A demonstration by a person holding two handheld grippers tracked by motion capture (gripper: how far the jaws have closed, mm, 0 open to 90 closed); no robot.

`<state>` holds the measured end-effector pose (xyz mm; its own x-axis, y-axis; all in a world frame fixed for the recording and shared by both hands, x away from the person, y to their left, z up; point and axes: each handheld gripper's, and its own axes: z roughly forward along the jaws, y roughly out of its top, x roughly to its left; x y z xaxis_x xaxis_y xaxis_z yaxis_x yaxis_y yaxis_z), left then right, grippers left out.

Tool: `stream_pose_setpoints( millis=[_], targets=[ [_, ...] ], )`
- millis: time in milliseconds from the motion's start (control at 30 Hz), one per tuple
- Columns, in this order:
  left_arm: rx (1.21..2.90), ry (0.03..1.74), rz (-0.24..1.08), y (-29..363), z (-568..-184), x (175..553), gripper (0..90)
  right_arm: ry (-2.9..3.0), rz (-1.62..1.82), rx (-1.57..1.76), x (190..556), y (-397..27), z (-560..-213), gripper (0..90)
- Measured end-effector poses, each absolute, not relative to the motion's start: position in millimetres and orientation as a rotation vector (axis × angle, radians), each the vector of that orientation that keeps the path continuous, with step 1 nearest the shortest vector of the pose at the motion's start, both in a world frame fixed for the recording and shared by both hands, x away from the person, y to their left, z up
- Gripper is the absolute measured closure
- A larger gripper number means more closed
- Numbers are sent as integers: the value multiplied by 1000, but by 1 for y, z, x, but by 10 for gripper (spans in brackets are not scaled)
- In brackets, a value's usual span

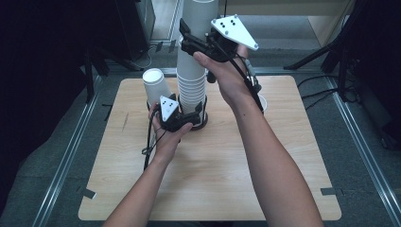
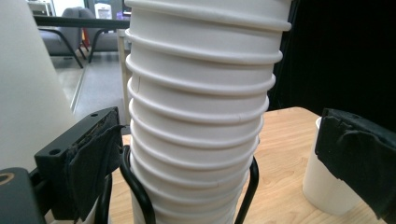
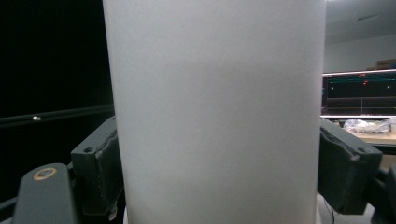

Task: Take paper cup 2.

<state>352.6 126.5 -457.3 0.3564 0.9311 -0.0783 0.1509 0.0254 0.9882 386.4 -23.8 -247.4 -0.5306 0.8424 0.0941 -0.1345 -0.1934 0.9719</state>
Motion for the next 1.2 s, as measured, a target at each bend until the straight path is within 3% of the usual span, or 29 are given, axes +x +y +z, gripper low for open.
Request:
stream_pose_setpoints(
  millis=[967,1200],
  targets=[
    [1467,1003,758,132,-460,315,3,1306,1723,910,380,-87,-265,159],
    [1374,942,724,138,-458,303,3,1323,1692,906,374,-96,-283,158]
  ],
)
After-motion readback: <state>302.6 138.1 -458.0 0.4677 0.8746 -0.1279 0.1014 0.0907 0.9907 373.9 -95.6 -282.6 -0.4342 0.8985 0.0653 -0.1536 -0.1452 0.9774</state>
